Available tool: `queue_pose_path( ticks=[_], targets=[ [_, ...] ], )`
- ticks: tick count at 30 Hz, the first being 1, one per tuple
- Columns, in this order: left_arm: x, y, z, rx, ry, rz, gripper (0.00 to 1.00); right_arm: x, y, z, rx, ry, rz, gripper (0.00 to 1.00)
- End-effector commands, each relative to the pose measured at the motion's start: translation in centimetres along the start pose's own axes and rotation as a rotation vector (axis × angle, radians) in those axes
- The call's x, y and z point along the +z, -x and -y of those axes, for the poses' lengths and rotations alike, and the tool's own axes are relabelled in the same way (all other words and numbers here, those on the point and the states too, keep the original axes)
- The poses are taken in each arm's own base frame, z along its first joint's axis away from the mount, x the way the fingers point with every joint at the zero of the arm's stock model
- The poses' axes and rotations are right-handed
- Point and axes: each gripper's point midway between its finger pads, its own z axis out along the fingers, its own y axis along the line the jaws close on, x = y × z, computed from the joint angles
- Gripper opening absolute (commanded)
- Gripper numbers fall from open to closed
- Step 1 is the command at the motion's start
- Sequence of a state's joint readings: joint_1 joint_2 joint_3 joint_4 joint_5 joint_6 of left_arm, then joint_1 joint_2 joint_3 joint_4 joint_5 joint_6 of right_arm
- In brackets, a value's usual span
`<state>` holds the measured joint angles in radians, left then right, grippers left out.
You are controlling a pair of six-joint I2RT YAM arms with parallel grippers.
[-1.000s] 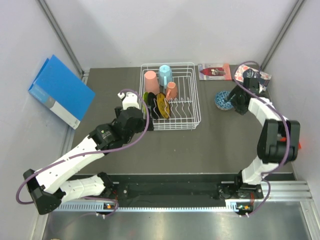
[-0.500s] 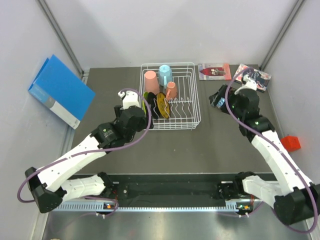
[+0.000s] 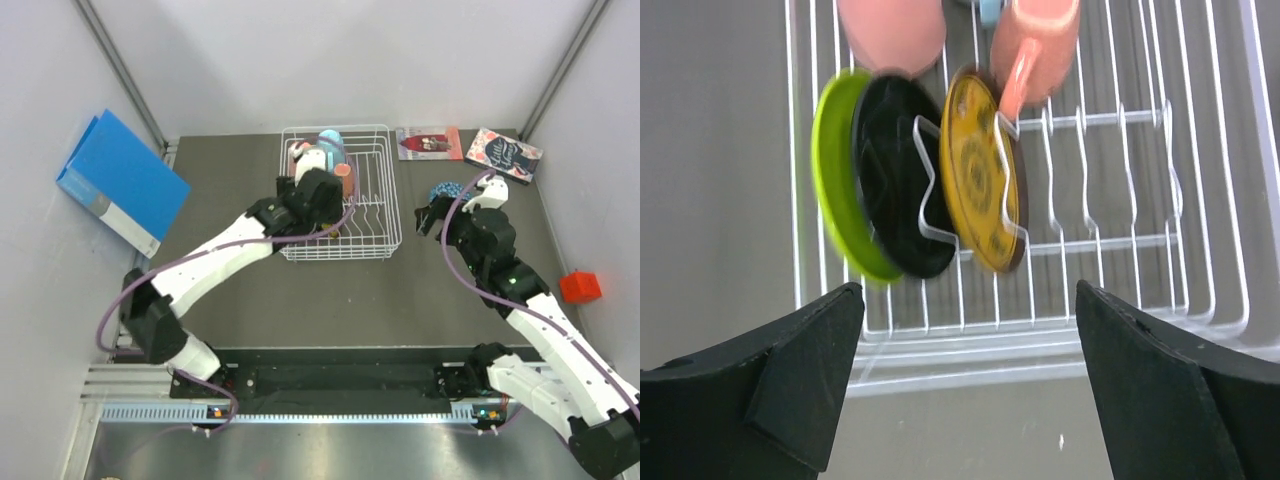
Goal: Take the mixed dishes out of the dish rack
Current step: Pick up the plate from the dish rack.
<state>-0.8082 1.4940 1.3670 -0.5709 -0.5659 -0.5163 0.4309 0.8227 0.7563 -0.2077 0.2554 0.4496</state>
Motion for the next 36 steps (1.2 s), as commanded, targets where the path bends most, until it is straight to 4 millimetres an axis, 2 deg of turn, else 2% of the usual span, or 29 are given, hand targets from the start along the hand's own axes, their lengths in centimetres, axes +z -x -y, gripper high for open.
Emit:
queue_pose_path(
  ticks=[1,2,3,4,5,7,10,12,19,28,35,36],
  targets=[
    [2.8,3.1,1.2,0.028,0.067,0.025,0.89,-1.3,2.4,-0.1,-0.064,-0.012,0.073,1.0],
    [3.4,3.1,1.1,0.035,0.091,0.019,0.88,-1.4,2.1,0.0,-0.066,-0.014,0.067,1.0],
    [3.5,4.2,1.0,0.025,0.117,0.036,0.86,-1.3,1.5,0.3,-0.072,-0.022,0.057,0.99],
    [5.0,3.5,0.8,0.036,0.151,0.014,0.84,-1.3,1.2,0.5,-0.069,-0.027,0.052,1.0],
    [5.3,4.2,0.9,0.006,0.161,0.026,0.79,-1.3,1.0,0.6,-0.064,-0.028,0.05,1.0],
    [6.9,3.5,0.2,-0.004,0.218,0.008,0.74,-1.3,0.1,0.8,-0.059,-0.029,0.033,1.0],
    [8.2,2.9,-0.5,-0.053,0.26,0.002,0.66,-1.3,-0.4,0.8,-0.057,-0.02,0.021,1.0],
    [8.6,2.3,-0.8,-0.083,0.282,0.0,0.61,-1.3,-0.7,0.9,-0.058,-0.021,0.015,1.0],
    [9.5,0.5,-2.0,-0.088,0.331,-0.018,0.57,-0.8,-1.3,0.6,-0.056,-0.011,-0.007,1.0],
    [11.4,-1.9,-1.9,-0.072,0.319,-0.054,0.54,-0.3,-2.4,0.5,-0.046,-0.003,-0.042,1.0],
    [12.5,-3.3,-1.7,-0.077,0.297,-0.084,0.4,0.0,-3.1,0.7,-0.053,-0.013,-0.058,1.0],
    [12.7,-3.5,-1.7,-0.075,0.299,-0.088,0.36,0.0,-3.1,0.7,-0.051,-0.015,-0.059,1.0]
  ],
)
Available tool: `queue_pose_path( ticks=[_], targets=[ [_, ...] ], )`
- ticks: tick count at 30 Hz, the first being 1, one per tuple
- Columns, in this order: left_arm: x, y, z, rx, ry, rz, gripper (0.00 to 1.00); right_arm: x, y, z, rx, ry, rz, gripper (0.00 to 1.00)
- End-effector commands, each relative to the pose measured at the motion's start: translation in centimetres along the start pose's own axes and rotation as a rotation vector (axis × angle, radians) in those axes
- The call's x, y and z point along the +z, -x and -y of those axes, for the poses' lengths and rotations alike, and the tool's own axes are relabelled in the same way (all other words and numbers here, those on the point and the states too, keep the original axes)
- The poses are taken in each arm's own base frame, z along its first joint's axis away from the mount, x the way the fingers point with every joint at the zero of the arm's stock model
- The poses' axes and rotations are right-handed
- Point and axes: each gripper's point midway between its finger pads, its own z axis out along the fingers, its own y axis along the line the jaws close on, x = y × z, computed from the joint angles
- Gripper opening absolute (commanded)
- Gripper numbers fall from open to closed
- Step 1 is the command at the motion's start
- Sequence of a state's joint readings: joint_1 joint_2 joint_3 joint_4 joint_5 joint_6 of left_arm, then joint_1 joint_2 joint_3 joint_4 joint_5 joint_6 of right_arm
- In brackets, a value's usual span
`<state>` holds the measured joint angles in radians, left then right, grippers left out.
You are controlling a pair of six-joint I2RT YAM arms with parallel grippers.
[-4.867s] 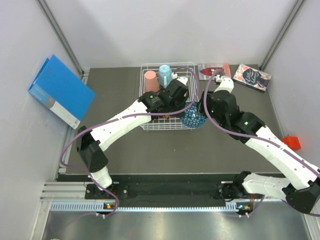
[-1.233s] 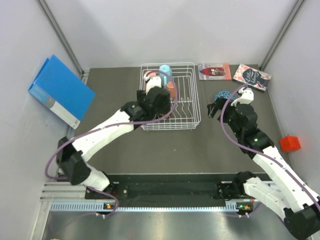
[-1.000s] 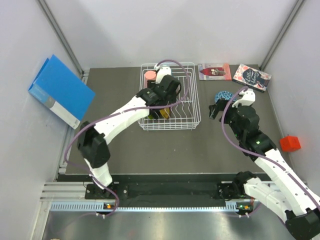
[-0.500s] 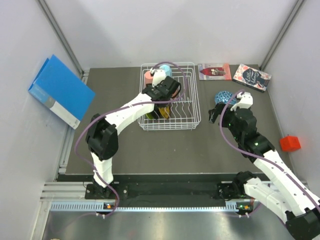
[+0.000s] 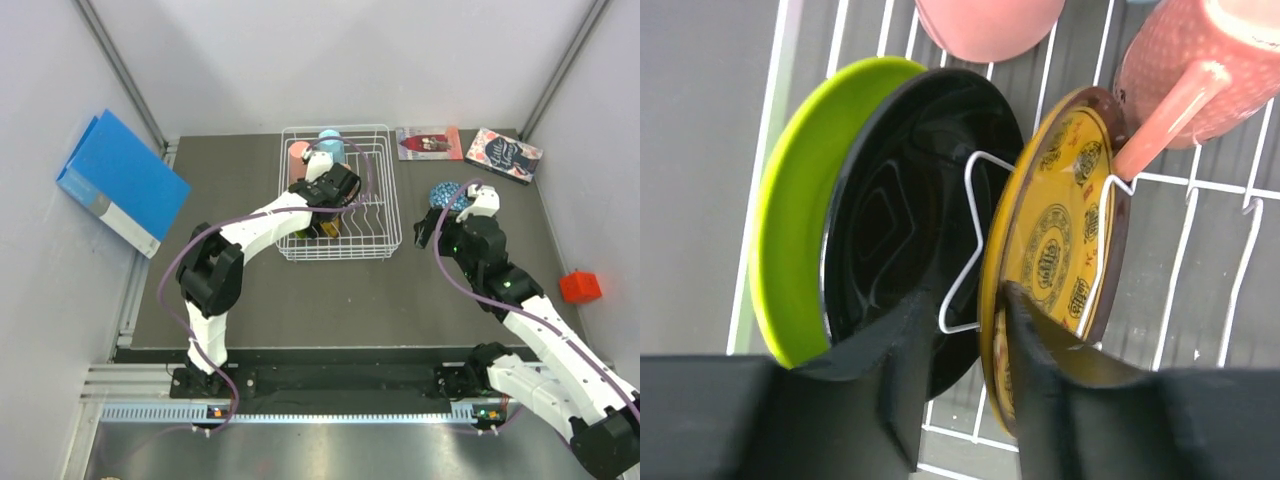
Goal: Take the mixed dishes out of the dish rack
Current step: Pick up the plate from the dish rack.
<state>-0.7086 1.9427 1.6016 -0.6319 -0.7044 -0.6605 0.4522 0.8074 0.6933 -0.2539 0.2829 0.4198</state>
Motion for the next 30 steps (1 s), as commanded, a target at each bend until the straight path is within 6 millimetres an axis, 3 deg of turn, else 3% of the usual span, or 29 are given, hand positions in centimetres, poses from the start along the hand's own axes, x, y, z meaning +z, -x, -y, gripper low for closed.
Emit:
queue_pose_path(
  ticks=[1,9,23,30],
  targets=[
    [0.8,0.2,0.8,-0.036,-0.021,0.011,0.33,0.2,0.3,-0.8,0.007,0.028,0.017,1.0],
    [0.3,0.7,0.5,-0.046,-0.027,0.019,0.0,0.4,-0.2,-0.6,0.004,0.019,0.008,1.0],
    [-1.3,4.2,-1.8,0.069,0.09,0.136,0.0,0.6,-0.4,-0.6,0.007,0.019,0.005,1.0],
    [-3.1,7.0,-2.5,0.115,0.155,0.234,0.0,0.7,-0.6,-0.7,0.007,0.016,-0.004,1.0]
  ],
)
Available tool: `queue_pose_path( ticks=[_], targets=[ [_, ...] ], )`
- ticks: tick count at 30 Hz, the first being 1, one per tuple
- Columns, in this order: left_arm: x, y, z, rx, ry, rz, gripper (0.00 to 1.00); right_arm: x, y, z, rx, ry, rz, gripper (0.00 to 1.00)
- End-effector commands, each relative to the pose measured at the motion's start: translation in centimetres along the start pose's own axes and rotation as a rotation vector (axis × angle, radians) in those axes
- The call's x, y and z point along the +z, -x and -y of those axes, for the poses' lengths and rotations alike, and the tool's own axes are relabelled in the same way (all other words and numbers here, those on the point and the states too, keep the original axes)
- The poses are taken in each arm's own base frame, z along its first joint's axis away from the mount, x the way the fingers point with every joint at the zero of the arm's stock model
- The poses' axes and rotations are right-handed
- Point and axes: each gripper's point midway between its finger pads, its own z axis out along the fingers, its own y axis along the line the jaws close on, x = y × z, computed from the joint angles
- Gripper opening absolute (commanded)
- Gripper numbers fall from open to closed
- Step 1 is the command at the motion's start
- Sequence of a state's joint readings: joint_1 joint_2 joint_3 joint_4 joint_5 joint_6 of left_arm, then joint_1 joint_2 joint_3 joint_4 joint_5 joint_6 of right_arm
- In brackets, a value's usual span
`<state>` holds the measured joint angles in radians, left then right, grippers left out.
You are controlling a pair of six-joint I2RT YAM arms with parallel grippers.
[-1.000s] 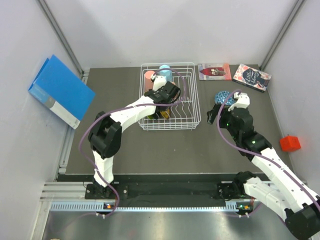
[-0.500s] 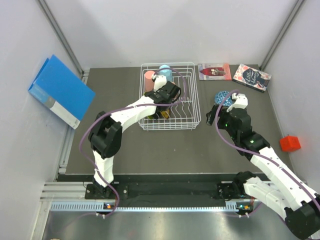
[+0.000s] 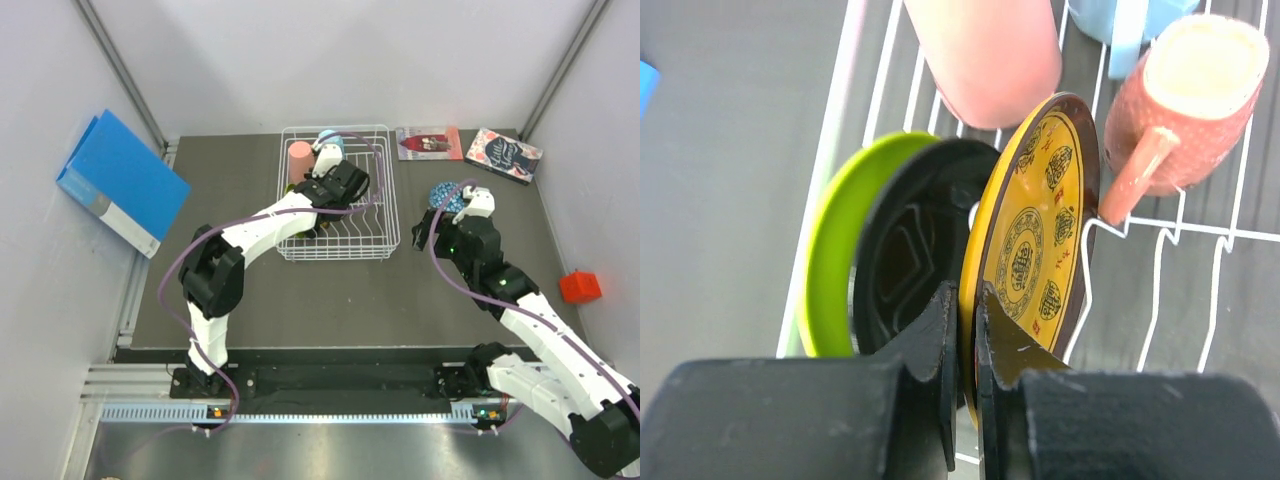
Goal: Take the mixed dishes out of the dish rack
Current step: Pick up the plate from the dish rack.
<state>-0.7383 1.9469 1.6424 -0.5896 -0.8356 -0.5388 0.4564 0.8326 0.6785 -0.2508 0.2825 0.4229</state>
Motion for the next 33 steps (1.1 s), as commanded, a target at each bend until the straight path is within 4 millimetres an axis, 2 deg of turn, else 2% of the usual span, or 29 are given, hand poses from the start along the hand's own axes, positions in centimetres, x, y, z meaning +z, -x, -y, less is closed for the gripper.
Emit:
queue_pose_path(
  ticks=[1,6,10,13,16,19,20,21,22,23,24,25,26,27,28,29,32,33],
  targets=[
    [-1.7,4.5,-2.9,0.03,0.099,0.113,0.0,0.2,0.7,-0.8,0.014,0.024,0.026,1.0],
    [-4.4,8.2,-3.7,-0.029,0.039,0.151,0.0,-0.2,1.2,-1.1,0.022,0.031,0.031,1.0],
    [-8.4,12.0,-4.8,-0.116,-0.077,0.197,0.0,-0.6,2.1,-1.7,0.038,0.055,0.042,1.0],
    [-10.6,13.7,-6.1,-0.178,-0.127,0.237,0.0,-0.9,2.6,-2.5,0.057,0.089,0.049,1.0],
    [-12.4,14.3,-6.8,-0.215,-0.18,0.247,0.0,-1.2,3.0,-2.9,0.074,0.109,0.053,1.0],
    [-13.8,14.4,-7.4,-0.264,-0.241,0.245,0.0,-1.7,3.7,-3.3,0.09,0.129,0.065,1.0],
    [-13.8,13.7,-7.0,-0.272,-0.276,0.228,0.0,-1.9,3.9,-3.5,0.094,0.136,0.065,1.0],
    [-14.7,14.0,-5.6,-0.304,-0.395,0.226,0.0,-2.1,4.1,-4.0,0.1,0.158,0.064,1.0],
    [-16.0,14.6,-6.2,-0.35,-0.473,0.239,0.0,-2.4,4.3,-4.4,0.115,0.179,0.065,1.0],
    [-15.4,12.7,-5.3,-0.365,-0.526,0.193,0.0,-2.6,4.6,-4.8,0.123,0.199,0.066,1.0],
    [-16.6,12.2,-4.1,-0.384,-0.647,0.171,0.0,-3.1,5.1,-5.7,0.132,0.246,0.066,1.0],
    [-18.3,13.8,-4.7,-0.453,-0.725,0.231,0.0,-3.6,5.5,-6.4,0.155,0.282,0.071,1.0],
    [-17.6,11.6,-3.8,-0.481,-0.771,0.2,0.0,-4.0,5.8,-6.9,0.17,0.313,0.075,1.0],
    [-19.5,11.7,-3.9,-0.515,-0.867,0.215,0.0,-4.8,6.5,-8.1,0.182,0.379,0.093,1.0],
    [-20.0,12.2,-3.7,-0.558,-0.918,0.247,0.0,-5.5,7.0,-8.8,0.206,0.425,0.103,1.0],
    [-19.5,10.4,-3.1,-0.577,-0.937,0.192,0.0,-6.0,7.5,-9.2,0.22,0.452,0.113,1.0],
    [-19.5,9.1,-1.9,-0.582,-0.983,0.118,0.0,-6.8,8.3,-10.4,0.236,0.507,0.106,1.0],
    [-20.2,8.9,-1.3,-0.571,-1.036,0.104,0.0,-6.8,8.3,-10.7,0.233,0.517,0.097,1.0]
  ],
)
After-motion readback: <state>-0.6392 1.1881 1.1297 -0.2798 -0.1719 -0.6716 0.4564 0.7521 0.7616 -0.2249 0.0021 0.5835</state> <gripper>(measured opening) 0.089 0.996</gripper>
